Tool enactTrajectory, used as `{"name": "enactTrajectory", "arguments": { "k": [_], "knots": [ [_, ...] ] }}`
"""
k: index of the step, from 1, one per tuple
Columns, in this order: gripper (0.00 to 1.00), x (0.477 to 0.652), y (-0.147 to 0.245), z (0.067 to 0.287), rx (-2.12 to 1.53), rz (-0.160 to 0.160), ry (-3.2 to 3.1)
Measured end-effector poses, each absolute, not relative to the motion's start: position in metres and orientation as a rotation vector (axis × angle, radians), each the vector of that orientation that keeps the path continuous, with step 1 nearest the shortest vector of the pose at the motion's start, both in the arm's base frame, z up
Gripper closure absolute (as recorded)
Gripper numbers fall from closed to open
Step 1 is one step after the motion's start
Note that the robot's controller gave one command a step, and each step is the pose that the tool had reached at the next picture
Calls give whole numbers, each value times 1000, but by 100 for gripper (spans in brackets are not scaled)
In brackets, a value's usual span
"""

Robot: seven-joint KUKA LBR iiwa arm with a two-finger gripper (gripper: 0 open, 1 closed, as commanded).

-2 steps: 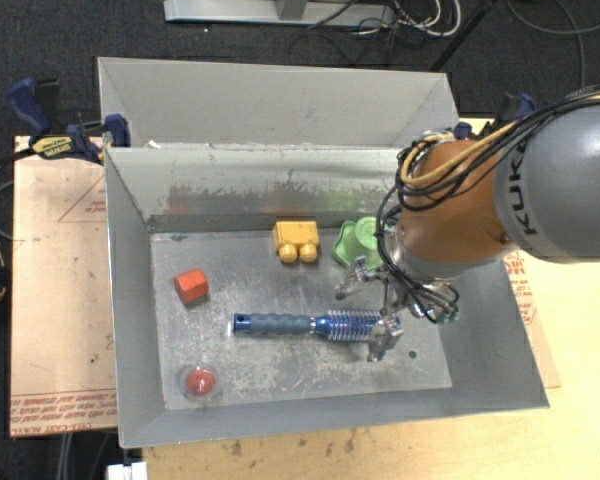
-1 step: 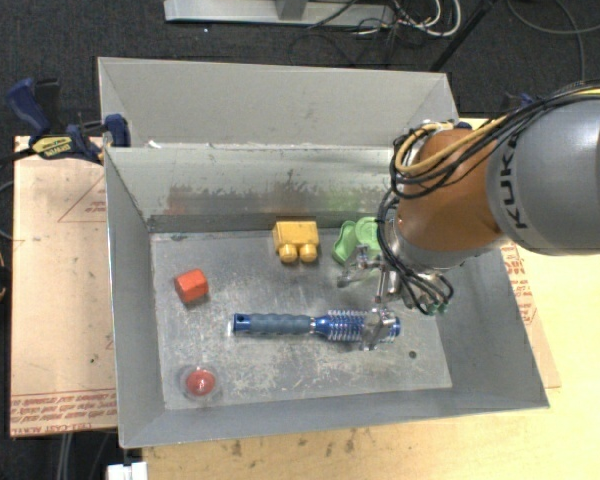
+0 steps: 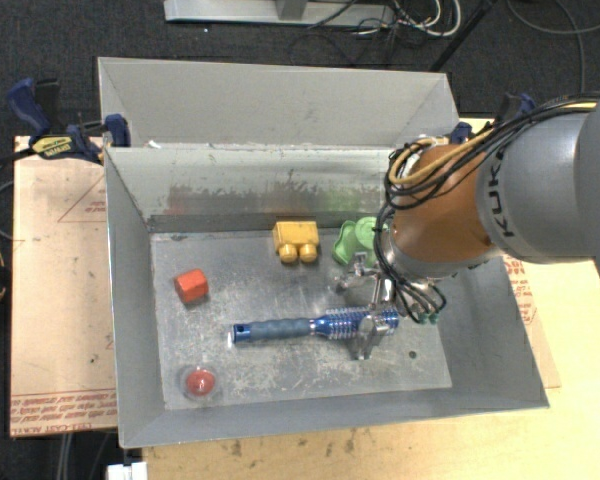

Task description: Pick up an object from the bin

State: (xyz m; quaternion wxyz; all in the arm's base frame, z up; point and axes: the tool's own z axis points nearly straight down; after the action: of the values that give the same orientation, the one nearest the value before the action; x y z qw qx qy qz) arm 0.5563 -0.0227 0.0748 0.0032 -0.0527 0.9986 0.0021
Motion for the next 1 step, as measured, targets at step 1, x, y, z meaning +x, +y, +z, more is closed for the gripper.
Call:
{"name": "enactTrajectory", "arguments": {
  "k": [1],
  "knots": [
    [0, 558, -22, 77, -169, 3, 3134]
  ]
}}
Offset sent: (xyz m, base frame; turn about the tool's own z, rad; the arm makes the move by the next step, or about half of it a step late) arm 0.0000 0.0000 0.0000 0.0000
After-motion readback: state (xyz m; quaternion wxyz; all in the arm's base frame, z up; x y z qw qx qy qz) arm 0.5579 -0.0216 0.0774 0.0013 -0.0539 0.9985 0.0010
